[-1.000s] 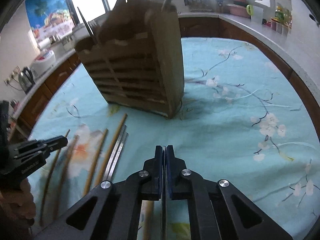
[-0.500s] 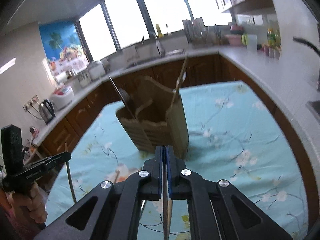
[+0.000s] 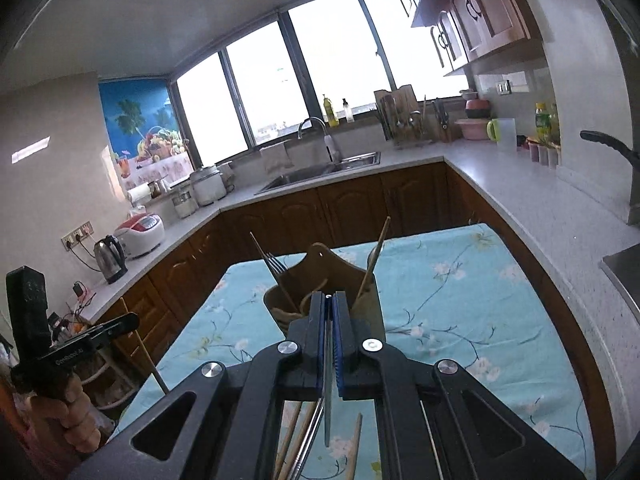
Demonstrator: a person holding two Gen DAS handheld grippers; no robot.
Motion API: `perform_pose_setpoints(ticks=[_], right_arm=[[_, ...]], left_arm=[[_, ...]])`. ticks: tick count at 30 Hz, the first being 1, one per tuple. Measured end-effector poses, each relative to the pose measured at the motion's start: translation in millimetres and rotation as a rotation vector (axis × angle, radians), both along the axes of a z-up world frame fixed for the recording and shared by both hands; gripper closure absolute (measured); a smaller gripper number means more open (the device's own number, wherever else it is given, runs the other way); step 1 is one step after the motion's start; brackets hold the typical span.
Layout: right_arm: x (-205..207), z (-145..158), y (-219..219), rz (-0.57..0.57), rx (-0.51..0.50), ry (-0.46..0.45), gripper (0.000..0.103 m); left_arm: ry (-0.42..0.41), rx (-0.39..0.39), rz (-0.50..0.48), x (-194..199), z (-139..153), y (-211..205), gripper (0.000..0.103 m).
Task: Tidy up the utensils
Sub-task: 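Lift both held chopsticks and carry them toward the wooden holder, then lower both chopsticks into the wooden holder and open both tools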
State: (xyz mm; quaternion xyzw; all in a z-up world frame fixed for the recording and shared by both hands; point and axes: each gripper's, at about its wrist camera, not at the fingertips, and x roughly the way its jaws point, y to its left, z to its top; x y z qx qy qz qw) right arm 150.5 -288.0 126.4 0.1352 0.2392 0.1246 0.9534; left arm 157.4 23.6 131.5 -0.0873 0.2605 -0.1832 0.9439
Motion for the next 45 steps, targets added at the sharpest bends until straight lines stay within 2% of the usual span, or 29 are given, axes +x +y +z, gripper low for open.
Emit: perform_pose_setpoints(ticks=[9, 16, 22, 28, 34, 39, 45], right_arm=[[7.9, 10.3, 1.1, -0.008, 0.017, -0.032, 0.099], [23.0, 33.2, -2.7, -0.030, 0.035, -0.094, 0.099], [43.8, 62.4, -6.2, -0.074, 0.035, -0.173, 0.099], [69.2, 70.9, -9.1, -0.116, 0.038, -0.206, 0.099], [90.4, 53.3, -8.6, -0.142, 0.024, -0.194, 0.099], [98.8, 30.5, -10.1, -0.145, 0.035, -0.174, 0.099], [105.2, -0.3, -5.2, -0.137, 0.049, -0.128, 0.099]], left_arm=[[-0.047, -0.040, 0.025, 16.1, 13.3, -1.5, 0.099], [-0.121, -0.068, 0.047, 37.8, 40.7, -7.1, 0.099], [-0.198, -0.097, 0.076, 66.5, 68.5, -13.6, 0.099], [-0.269, -0.137, 0.115, 102.4, 78.6, -26.8, 0.099], [-0.259, -0.149, 0.148, 135.3, 59.7, -40.9, 0.099], [-0.220, -0.178, 0.178, 153.0, 23.3, -43.4, 0.099], [-0.157, -0.174, 0.178, 161.0, -12.3, -45.9, 0.099]])
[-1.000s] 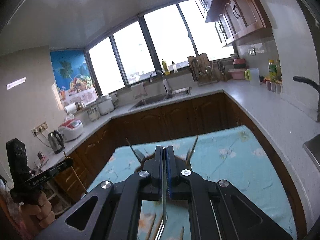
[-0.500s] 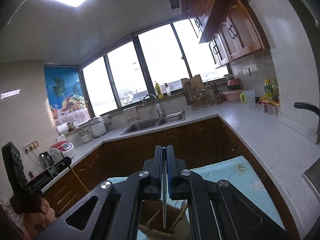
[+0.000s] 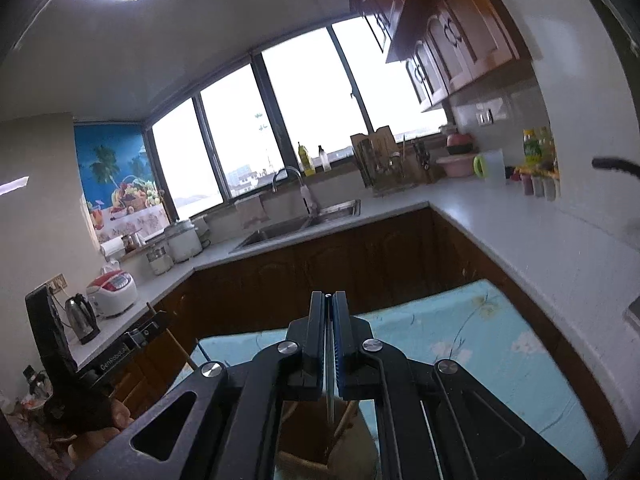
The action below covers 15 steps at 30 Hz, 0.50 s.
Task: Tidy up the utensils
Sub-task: 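Lower both chopsticks into the wooden holder and open both tools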
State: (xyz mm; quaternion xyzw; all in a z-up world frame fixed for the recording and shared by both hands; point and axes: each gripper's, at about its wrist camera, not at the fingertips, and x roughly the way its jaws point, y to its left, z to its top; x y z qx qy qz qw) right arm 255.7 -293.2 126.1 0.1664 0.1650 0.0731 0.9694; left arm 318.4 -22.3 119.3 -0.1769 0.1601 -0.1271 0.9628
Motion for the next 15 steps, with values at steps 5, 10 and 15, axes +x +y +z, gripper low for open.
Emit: perform_pose_setpoints(ticks=[5, 10, 15], right_arm=[[5.4, -22.2, -0.6, 0.003, 0.008, 0.056, 0.099], [6.8, -34.7, -1.9, 0.006, 0.010, 0.096, 0.099], [10.1, -35.4, -6.7, 0.007, 0.021, 0.118, 0.099]], left_arm=[[0.041, 0.032, -0.038, 1.0, -16.0, -4.4, 0.098], [0.047, 0.075, -0.041, -0.2, -21.7, -4.8, 0.097], [0.059, 0.083, -0.044, 1.1, -22.0, -4.4, 0.097]])
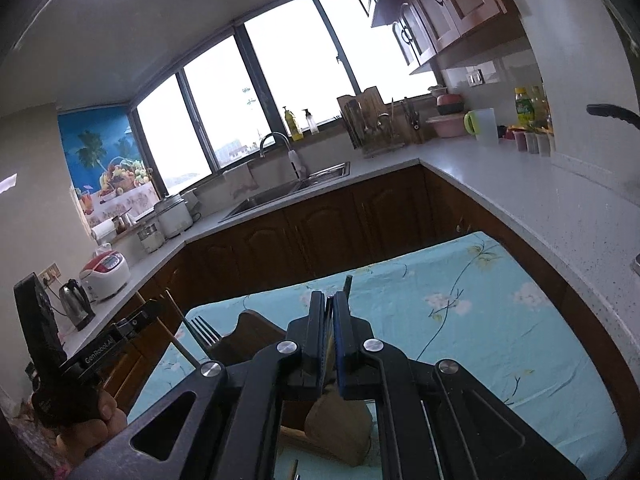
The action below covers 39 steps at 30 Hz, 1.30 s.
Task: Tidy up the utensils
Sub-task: 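Lower both chopsticks into the wooden holder and open both tools, then withdraw both open tools from the holder back over the remaining chopsticks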
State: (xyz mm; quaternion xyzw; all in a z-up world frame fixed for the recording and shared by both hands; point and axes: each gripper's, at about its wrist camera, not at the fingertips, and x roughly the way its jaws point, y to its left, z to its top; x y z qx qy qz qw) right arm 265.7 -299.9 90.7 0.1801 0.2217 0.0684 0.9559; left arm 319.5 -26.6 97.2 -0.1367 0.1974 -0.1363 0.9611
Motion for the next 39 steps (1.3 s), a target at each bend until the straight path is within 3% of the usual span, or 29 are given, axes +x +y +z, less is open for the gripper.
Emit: perform_pose_setpoints(ticks=[10, 11, 12, 13, 14, 16, 18, 20, 23, 31, 39], right_arm=[[1.8, 0.7, 1.2, 0.015, 0.012, 0.014, 0.093], [0.5, 1.9, 1.0, 0.013, 0.012, 0.014, 0.092], [-1.5, 2.1, 0.6, 0.015, 0.016, 0.011, 0.091], [-3.7, 3.2, -0.3, 0.015, 0.024, 0.006, 0.084], [-7.8, 5.7, -1.8, 0.017, 0.037, -0.006, 0.069], [-14.0, 10.2, -3.9, 0.013, 0.046, -0.030, 0.049], [-24.3, 16.3, -5.2, 0.006, 0.047, -0.062, 0.040], [-33.3, 20.5, -6.1, 0.008, 0.053, -0.080, 0.025], [-48.2, 23.5, -5.5, 0.008, 0.052, -0.112, 0.014], [-83.5, 10.7, -0.3, 0.014, 0.028, -0.093, 0.014], [-108.0, -31.0, 8.4, 0.041, 0.025, 0.022, 0.014]], left_arm=[[0.017, -0.010, -0.009, -3.2, 4.5, 3.9, 0.095], [0.017, -0.009, -0.009, -4.0, 5.4, 5.0, 0.090], [0.020, -0.010, -0.006, -6.1, 6.1, 6.3, 0.078], [0.021, -0.014, -0.002, -8.6, 6.9, 8.2, 0.073], [0.018, -0.017, 0.001, -11.3, 8.0, 9.4, 0.067], [0.016, -0.019, 0.009, -18.5, 10.1, 13.0, 0.059], [0.019, -0.024, 0.026, -27.4, 11.4, 18.3, 0.045], [0.018, -0.024, 0.042, -37.7, 12.0, 24.1, 0.042], [0.028, -0.018, 0.063, -54.2, 9.8, 32.2, 0.035], [0.077, 0.019, 0.091, -102.0, -9.7, 49.4, 0.030], [0.194, 0.029, 0.108, -140.9, -49.8, 65.2, 0.030]])
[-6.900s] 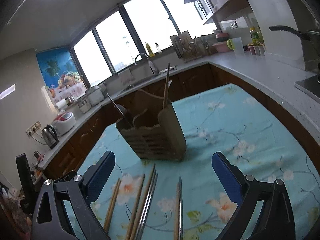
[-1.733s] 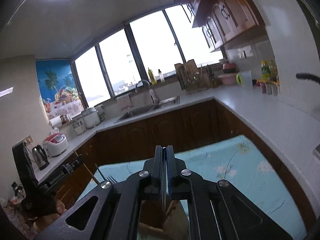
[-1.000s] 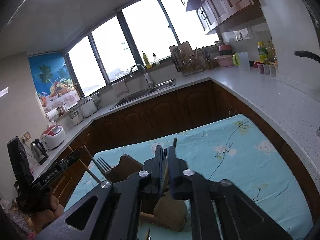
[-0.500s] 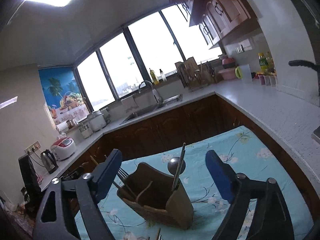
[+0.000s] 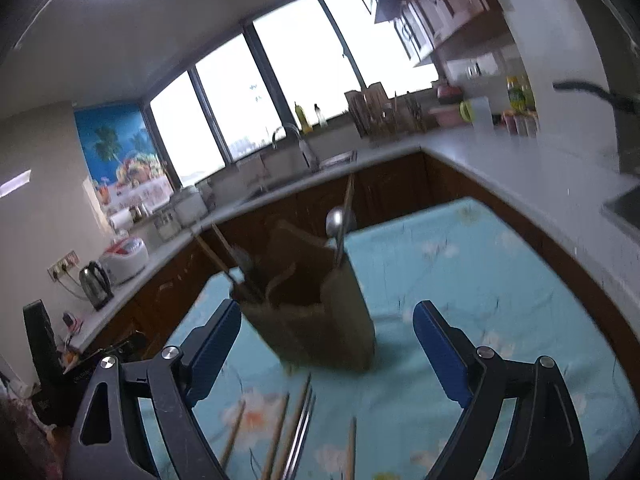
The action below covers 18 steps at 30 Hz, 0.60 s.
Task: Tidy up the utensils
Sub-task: 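Withdraw both open tools from the holder back over the remaining chopsticks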
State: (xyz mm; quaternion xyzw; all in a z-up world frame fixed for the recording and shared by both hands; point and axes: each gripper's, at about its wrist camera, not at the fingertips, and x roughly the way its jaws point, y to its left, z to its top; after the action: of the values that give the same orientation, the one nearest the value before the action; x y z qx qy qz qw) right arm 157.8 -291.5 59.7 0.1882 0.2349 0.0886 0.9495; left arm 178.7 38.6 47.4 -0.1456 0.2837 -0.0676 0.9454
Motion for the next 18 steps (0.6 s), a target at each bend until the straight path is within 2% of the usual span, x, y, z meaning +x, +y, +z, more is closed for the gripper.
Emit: perform_pose_setpoints(ticks=[8, 18], right_arm=[[-13.0, -35.7, 10.9, 0.029, -0.010, 0.098, 0.014], [-14.9, -44.1, 30.1, 0.067, -0.033, 0.125, 0.014]], left_arm=[[0.091, 0.011, 0.005, -23.1, -32.6, 0.3, 0.030], [0.146, 0.043, -0.041, -22.0, -42.1, -9.8, 0.030]])
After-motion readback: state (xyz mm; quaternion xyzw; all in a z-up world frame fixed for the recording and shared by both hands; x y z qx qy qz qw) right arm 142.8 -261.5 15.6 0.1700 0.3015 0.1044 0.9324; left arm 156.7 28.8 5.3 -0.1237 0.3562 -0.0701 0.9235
